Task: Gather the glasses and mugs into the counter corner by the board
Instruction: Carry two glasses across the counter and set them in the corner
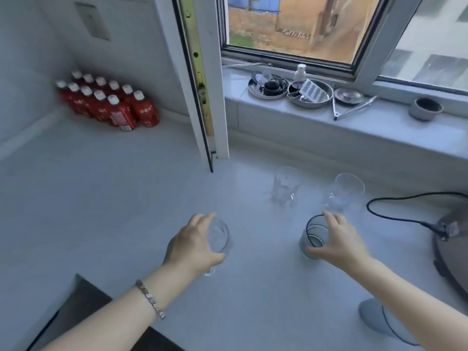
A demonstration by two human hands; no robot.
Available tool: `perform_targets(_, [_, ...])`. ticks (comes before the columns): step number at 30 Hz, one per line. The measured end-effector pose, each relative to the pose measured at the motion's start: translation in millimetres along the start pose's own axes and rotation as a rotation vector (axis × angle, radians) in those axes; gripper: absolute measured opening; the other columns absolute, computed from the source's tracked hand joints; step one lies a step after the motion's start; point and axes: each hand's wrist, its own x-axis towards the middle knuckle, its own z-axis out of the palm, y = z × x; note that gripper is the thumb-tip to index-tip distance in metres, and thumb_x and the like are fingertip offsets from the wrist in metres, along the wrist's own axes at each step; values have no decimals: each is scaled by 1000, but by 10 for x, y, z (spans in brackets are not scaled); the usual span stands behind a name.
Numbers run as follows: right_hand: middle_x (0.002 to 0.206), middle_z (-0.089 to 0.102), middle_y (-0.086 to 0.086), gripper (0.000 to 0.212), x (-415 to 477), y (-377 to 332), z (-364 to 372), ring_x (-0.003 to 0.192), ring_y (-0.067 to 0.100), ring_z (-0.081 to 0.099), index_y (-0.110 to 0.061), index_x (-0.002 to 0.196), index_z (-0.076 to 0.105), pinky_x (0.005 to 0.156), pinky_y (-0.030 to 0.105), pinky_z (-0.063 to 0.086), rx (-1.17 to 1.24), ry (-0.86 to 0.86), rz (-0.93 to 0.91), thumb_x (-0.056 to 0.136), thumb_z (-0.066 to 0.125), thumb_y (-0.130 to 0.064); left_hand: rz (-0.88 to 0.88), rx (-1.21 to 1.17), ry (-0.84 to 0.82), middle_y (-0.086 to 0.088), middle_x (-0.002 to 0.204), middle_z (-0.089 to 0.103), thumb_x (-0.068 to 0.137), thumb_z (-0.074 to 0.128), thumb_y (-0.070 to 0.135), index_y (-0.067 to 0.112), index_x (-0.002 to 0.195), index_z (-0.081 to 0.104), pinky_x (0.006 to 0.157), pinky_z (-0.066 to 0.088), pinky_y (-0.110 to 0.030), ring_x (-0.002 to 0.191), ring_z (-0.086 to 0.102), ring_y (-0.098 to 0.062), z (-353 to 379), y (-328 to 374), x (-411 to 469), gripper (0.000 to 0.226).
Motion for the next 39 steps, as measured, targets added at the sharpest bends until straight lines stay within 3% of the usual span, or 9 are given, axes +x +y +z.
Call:
perform_targets(5, [141, 35, -6, 95, -220, -475, 19, 123, 21, 41, -26, 146, 20, 91, 31, 46, -134, -82, -232, 68, 70, -45, -144, -50, 80, 14, 147, 32, 68, 74, 39, 30, 142, 29, 99, 43, -27, 127, 49, -14, -65, -377, -441, 87])
perform_targets(9, [145, 30, -8, 100, -598, -1172, 227, 129, 19, 38, -28, 148, 16, 98, 29, 45, -178, -153, -501, 67, 71, -50, -268, -116, 151, 14, 147, 33, 69, 75, 41, 29, 142, 30, 96, 44, -26, 124, 51, -11, -131, -865, -986, 87])
perform_targets(18, [145, 30, -11, 100, -2133, -2977, 1224, 129, 17, 40, -32, 148, 16, 97, 29, 46, -338, -282, -1039, 66, 70, -51, -629, -326, 403, 15, 141, 40, 60, 82, 43, 31, 140, 34, 92, 48, -28, 118, 55, -11, -193, -2414, -2902, 94])
perform_targets(28, [147, 32, -7, 99, -4188, -4575, 2351, 129, 19, 42, -28, 148, 18, 100, 30, 43, -384, -397, -1316, 67, 70, -50, -916, -365, 597, 12, 144, 37, 62, 79, 39, 29, 141, 32, 95, 45, -27, 124, 51, -12, -351, -3977, -5157, 92])
perform_targets(39, [146, 32, -8, 100, -5397, -6201, 3398, 129, 18, 43, -28, 147, 19, 98, 30, 44, -521, -512, -1519, 66, 73, -51, -1178, -363, 643, 10, 145, 36, 65, 77, 40, 29, 139, 31, 91, 45, -27, 122, 51, -15, -732, -5475, -6305, 88])
